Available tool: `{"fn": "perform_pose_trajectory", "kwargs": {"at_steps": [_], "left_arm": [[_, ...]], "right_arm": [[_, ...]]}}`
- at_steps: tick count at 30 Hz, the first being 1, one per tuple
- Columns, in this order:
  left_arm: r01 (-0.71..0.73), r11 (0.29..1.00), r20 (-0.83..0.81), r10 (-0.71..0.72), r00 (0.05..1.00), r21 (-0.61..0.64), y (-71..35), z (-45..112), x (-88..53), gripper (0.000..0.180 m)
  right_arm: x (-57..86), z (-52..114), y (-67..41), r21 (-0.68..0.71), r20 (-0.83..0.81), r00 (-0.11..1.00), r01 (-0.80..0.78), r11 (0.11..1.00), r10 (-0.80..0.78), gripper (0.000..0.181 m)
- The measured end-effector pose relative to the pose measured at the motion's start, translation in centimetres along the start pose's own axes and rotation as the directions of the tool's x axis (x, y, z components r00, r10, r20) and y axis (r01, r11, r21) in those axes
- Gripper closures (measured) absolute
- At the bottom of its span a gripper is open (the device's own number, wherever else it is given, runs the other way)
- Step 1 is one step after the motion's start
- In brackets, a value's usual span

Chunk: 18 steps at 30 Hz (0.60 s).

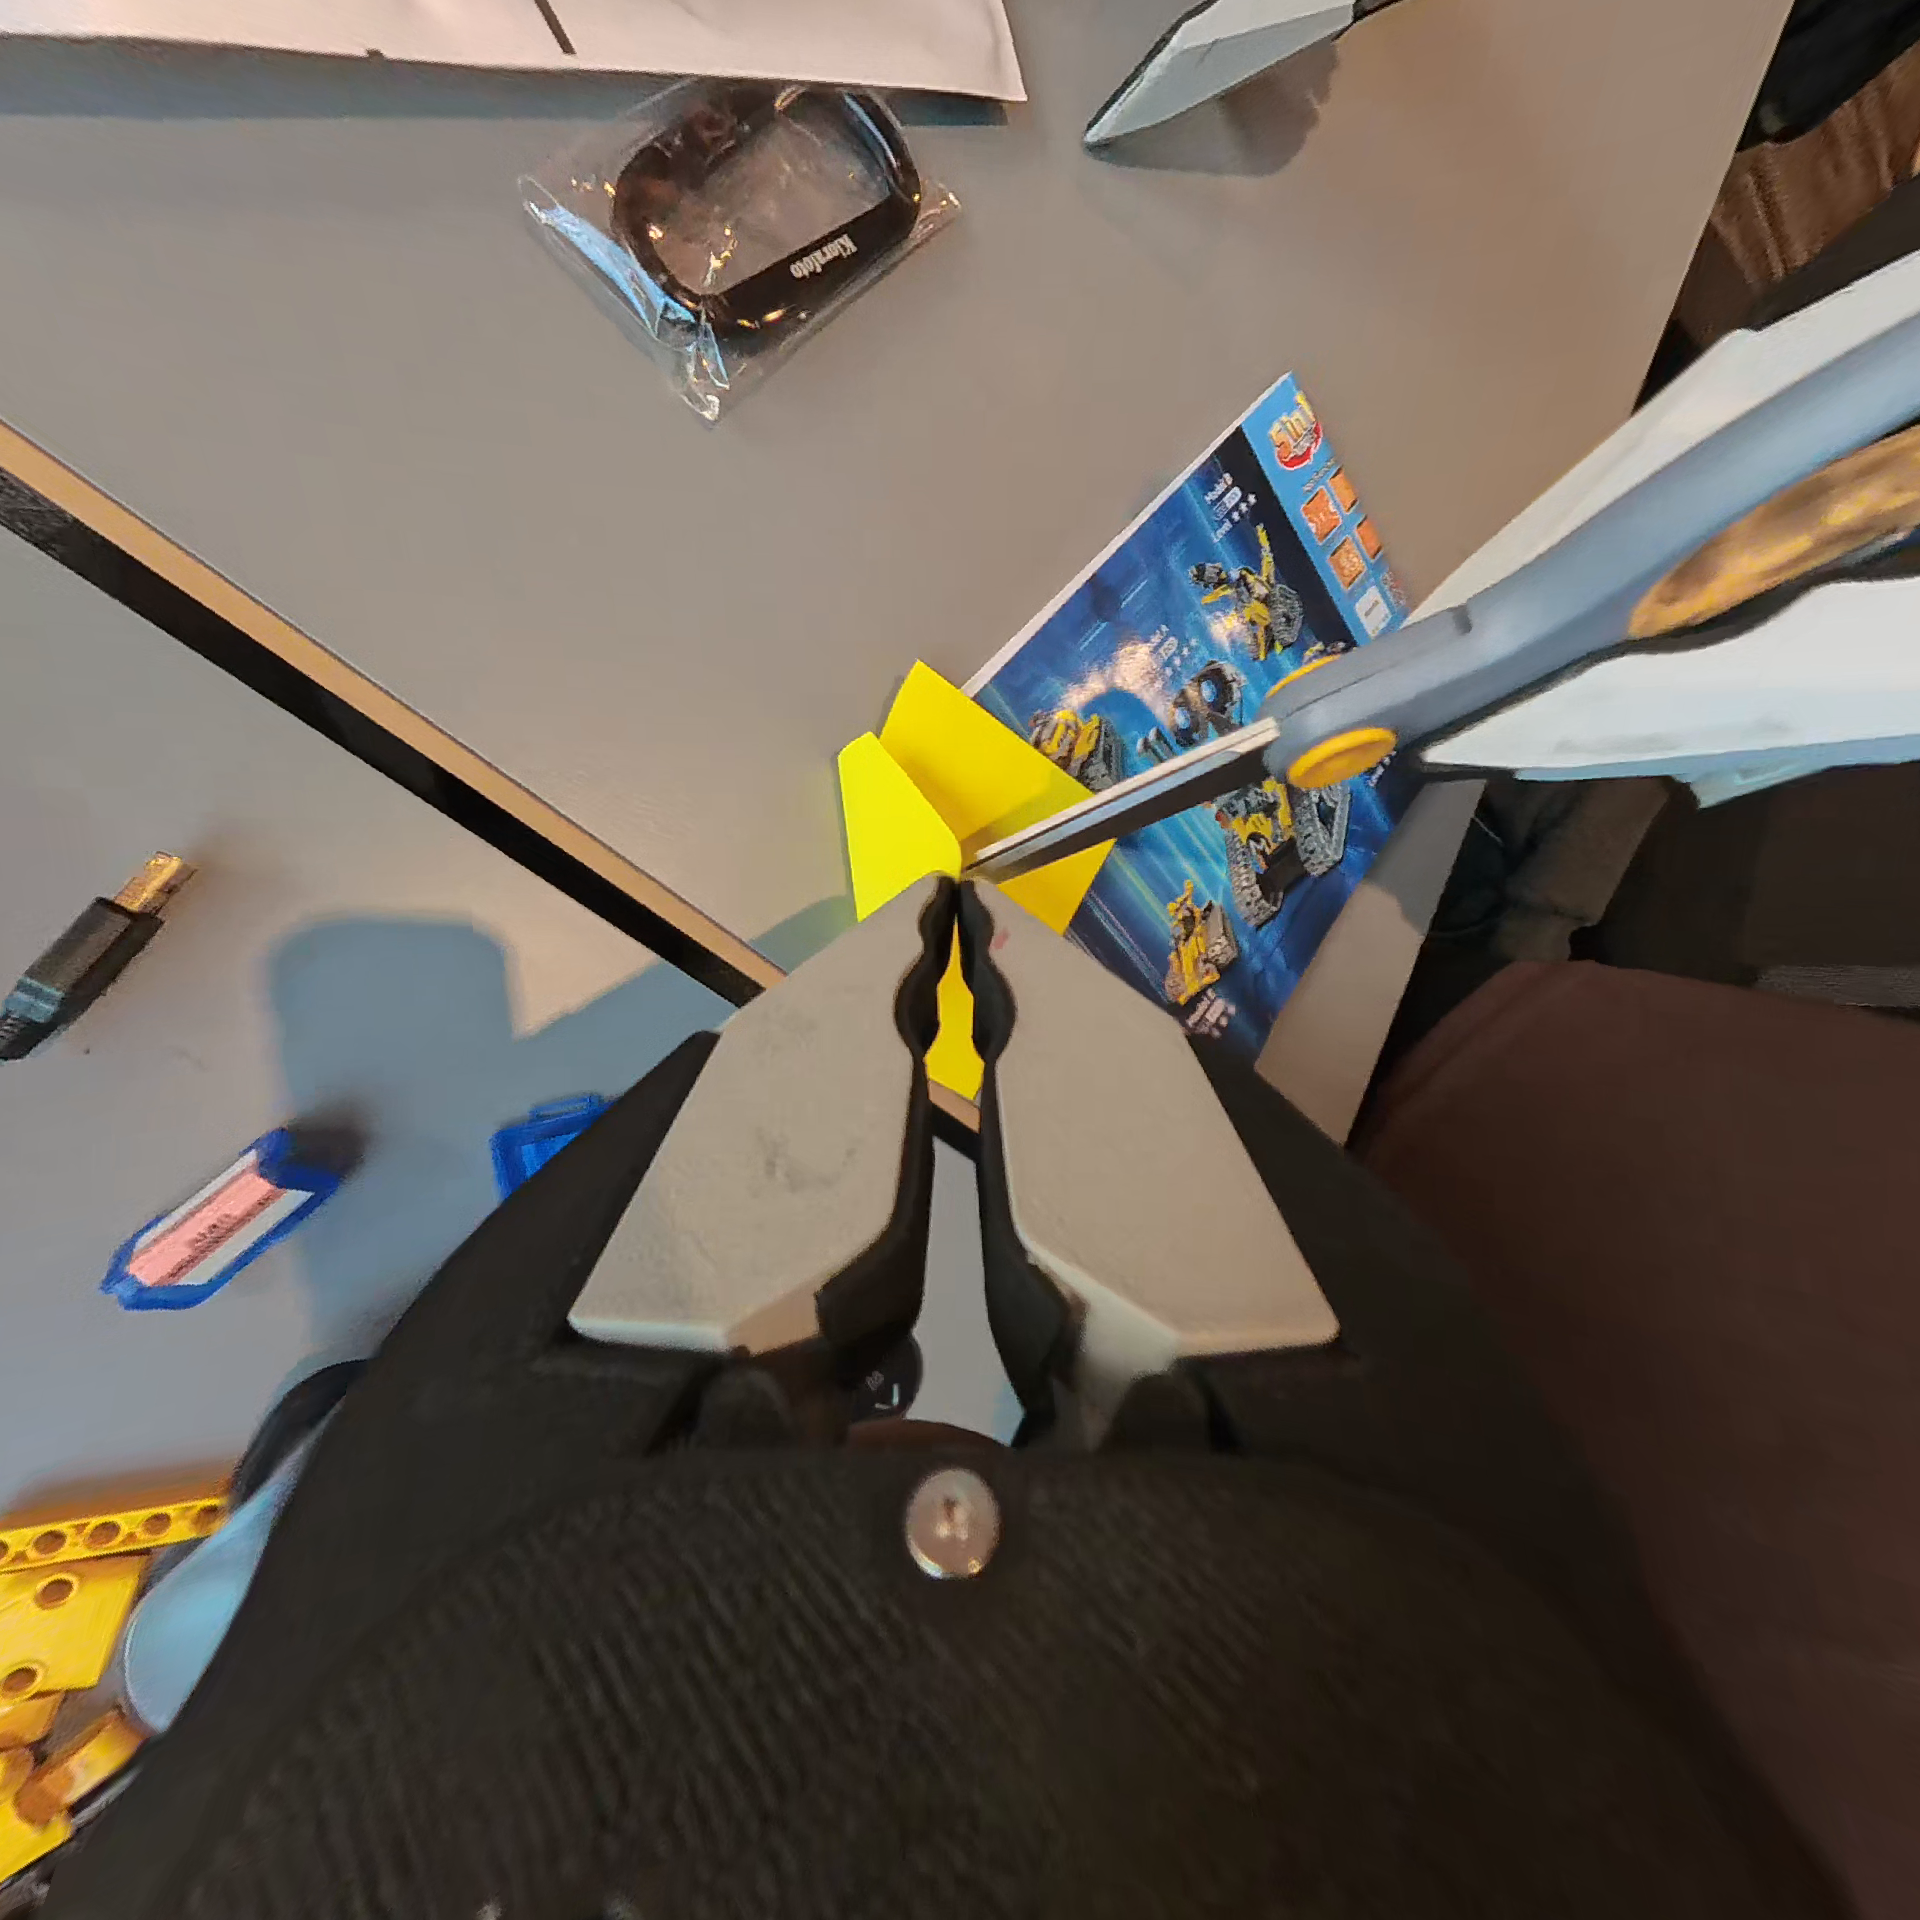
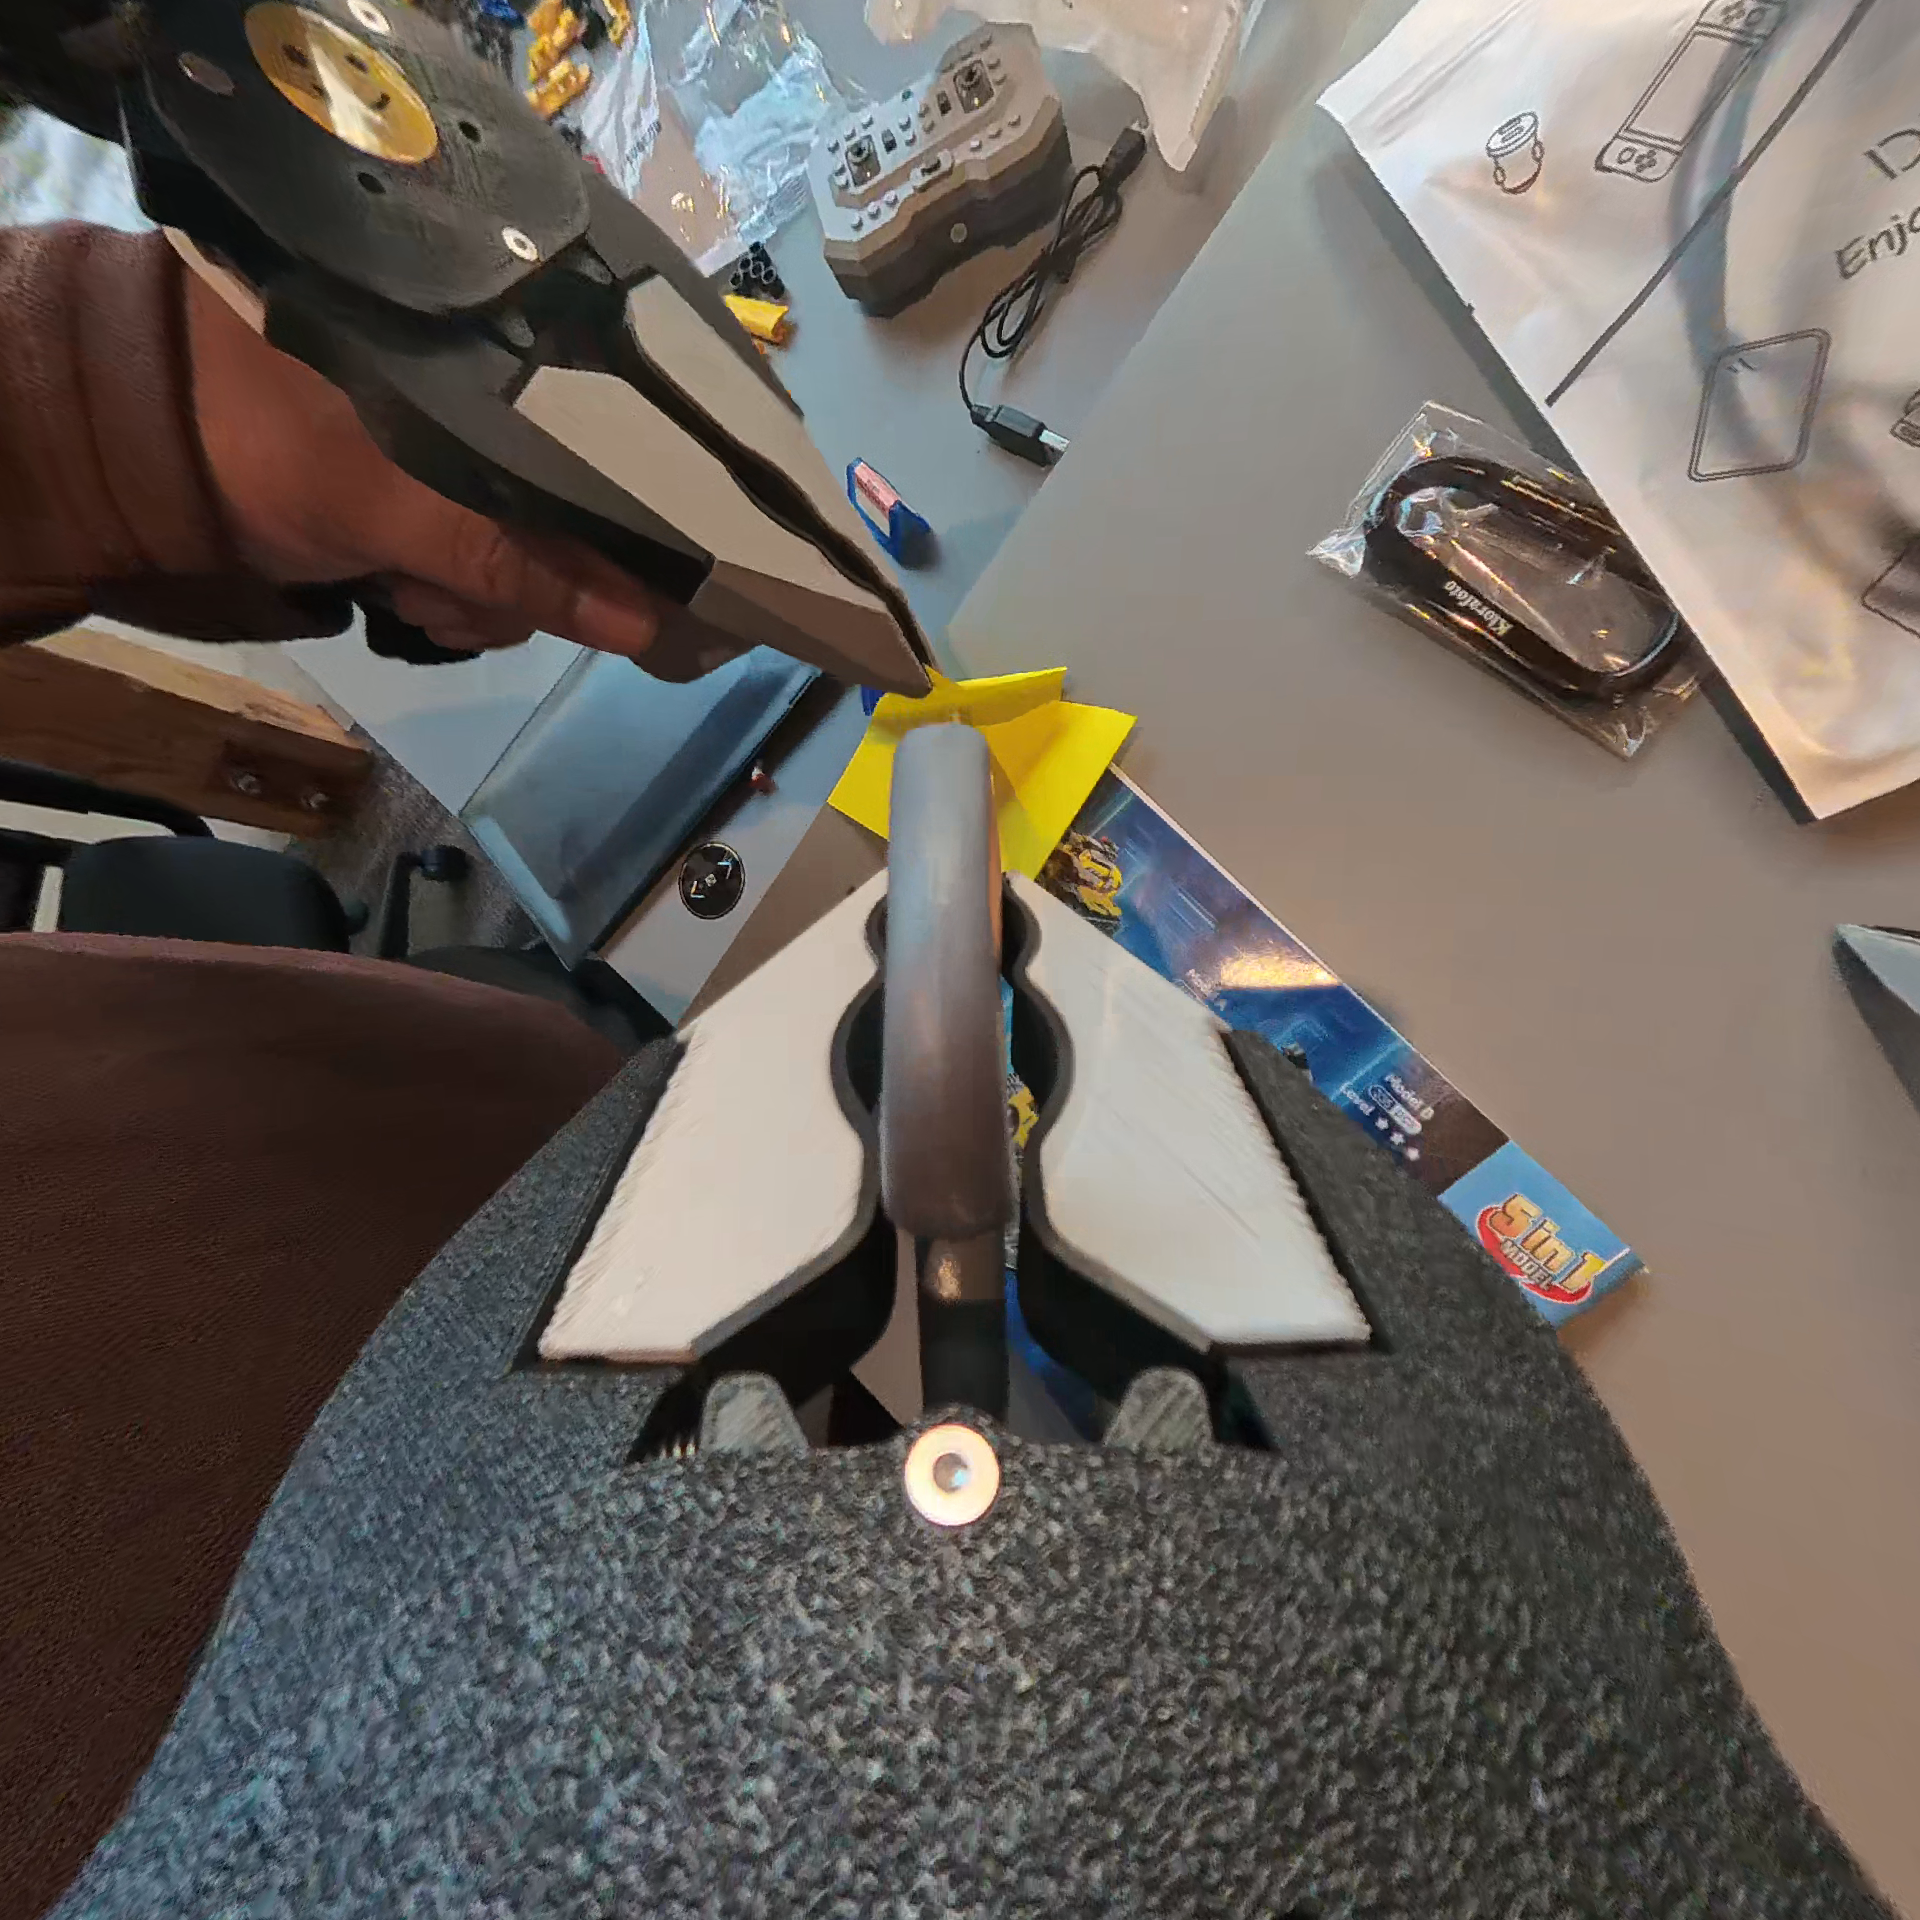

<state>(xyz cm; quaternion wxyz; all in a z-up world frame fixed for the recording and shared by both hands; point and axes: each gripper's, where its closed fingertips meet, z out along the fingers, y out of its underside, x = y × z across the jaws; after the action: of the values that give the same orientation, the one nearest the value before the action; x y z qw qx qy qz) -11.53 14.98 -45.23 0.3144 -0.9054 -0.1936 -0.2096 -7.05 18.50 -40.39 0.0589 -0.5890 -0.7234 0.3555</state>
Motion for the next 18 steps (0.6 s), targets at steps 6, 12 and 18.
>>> {"fn": "perform_pose_trajectory", "kwargs": {"at_steps": [6, 12, 18], "left_arm": [[-0.264, 0.951, 0.080, 0.279, 0.957, -0.158, 2.0, -1.4, -1.7, 0.149], [-0.051, 0.980, 0.092, 0.070, 0.993, -0.194, 3.4, -0.6, -3.2, 0.133], [0.191, 0.978, -0.043, -0.195, 0.980, -0.081, 2.5, 0.4, -2.7, 0.157]], "right_arm": [[-0.2, 0.3, 0.6, -0.024, 0.006, 1.000, 0.006, 1.000, -0.006, 0.167], [-0.3, 0.3, 0.6, -0.011, 0.019, 1.000, -0.020, 1.000, 0.021, 0.167], [0.0, 0.3, 0.7, 0.005, 0.038, 0.997, -0.065, 0.998, 0.065, 0.167]]}}
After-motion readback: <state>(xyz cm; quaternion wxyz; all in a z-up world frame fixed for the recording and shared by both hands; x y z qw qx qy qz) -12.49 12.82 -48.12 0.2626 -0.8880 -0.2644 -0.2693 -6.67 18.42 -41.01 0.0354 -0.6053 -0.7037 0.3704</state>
